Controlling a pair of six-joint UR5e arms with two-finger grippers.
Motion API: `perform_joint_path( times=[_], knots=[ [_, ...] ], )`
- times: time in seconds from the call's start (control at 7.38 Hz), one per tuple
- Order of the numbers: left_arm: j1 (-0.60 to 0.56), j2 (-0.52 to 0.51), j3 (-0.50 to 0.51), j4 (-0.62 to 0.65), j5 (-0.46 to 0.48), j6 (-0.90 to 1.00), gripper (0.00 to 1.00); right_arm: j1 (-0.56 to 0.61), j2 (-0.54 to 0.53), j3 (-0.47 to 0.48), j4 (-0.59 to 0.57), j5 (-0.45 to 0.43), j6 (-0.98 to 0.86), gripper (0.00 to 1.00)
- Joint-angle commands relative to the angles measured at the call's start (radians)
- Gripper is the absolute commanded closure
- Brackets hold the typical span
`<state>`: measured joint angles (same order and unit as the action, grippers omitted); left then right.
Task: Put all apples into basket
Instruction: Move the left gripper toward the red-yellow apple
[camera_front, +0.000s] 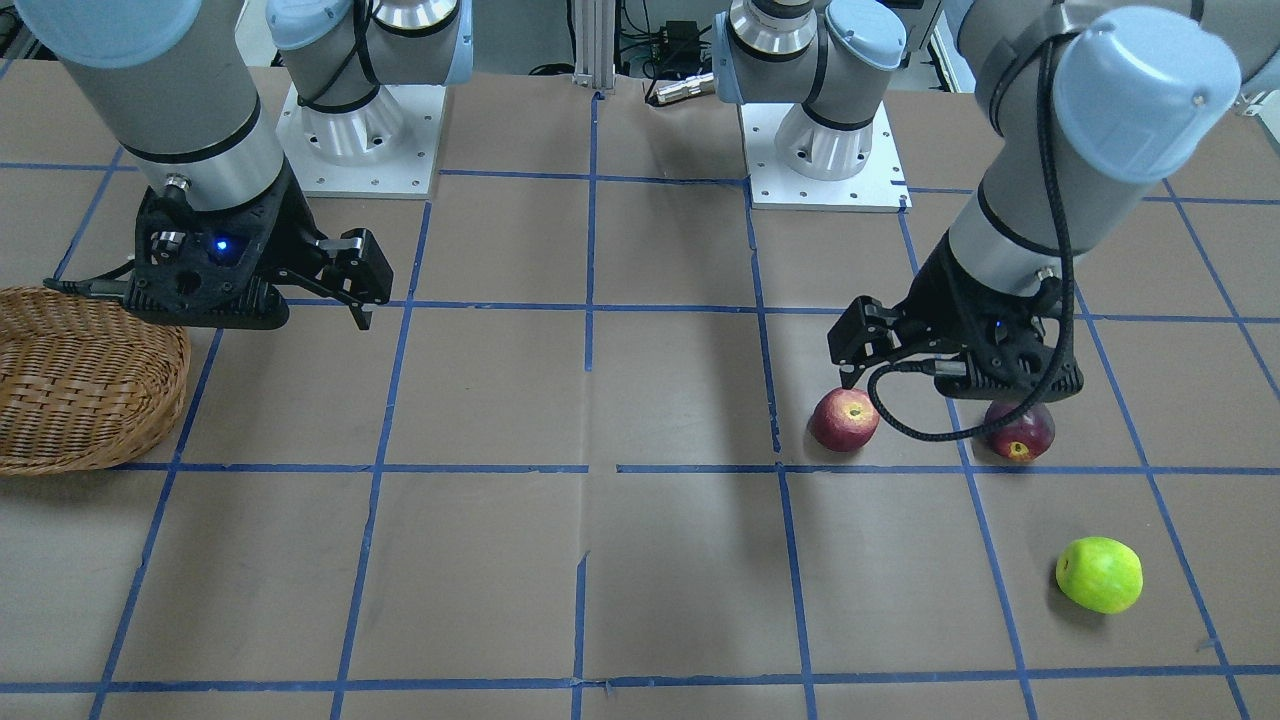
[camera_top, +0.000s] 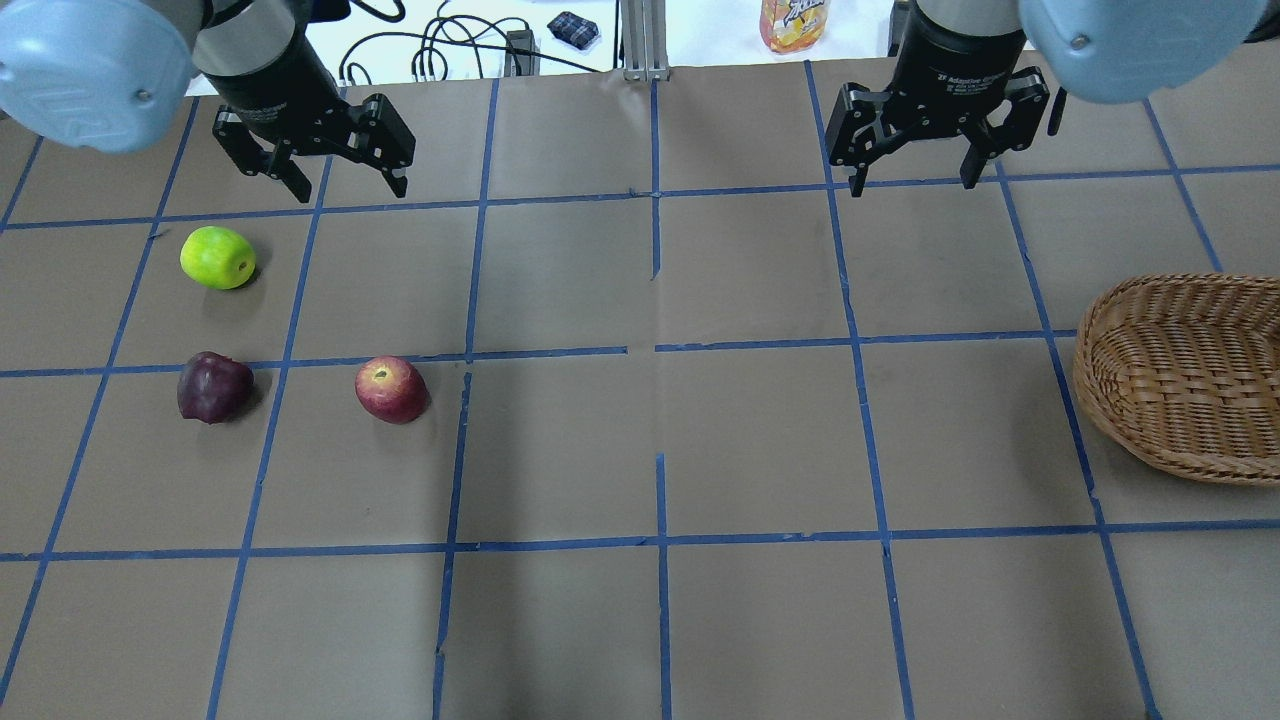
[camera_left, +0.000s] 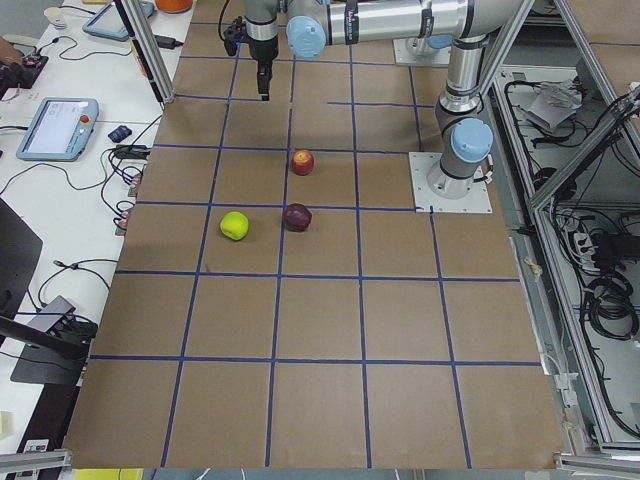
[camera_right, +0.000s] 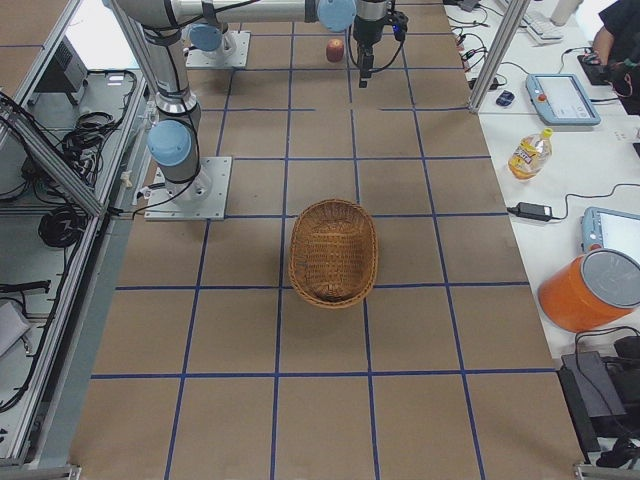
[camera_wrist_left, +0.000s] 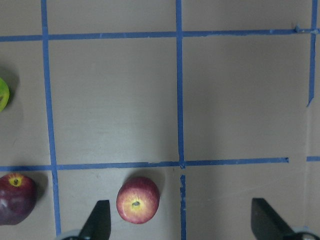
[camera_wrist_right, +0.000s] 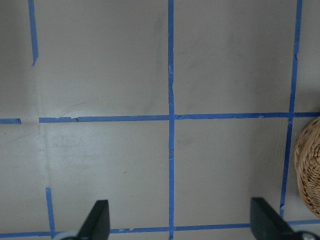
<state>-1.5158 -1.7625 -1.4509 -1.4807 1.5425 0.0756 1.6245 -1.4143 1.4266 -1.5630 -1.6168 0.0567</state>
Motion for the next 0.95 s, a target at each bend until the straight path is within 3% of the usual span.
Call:
perform_joint_path(
  times=[0.0, 0.27, 0.81],
  knots=[
    [-0.001, 0.062, 0.024, -0.070, 0.026, 0.006, 0.00, 0.000, 0.000, 0.000, 0.000, 0.000, -0.001, 0.00],
    [0.006, 0.061, -0.022, -0.044, 0.028, 0.019, 0.00, 0.000, 0.000, 0.000, 0.001, 0.000, -0.001, 0.00],
    [0.005, 0.041, 0.015, -0.001, 0.040, 0.088, 0.00, 0.003, -0.002, 0.000, 0.001, 0.000, -0.002, 0.00]
  ],
)
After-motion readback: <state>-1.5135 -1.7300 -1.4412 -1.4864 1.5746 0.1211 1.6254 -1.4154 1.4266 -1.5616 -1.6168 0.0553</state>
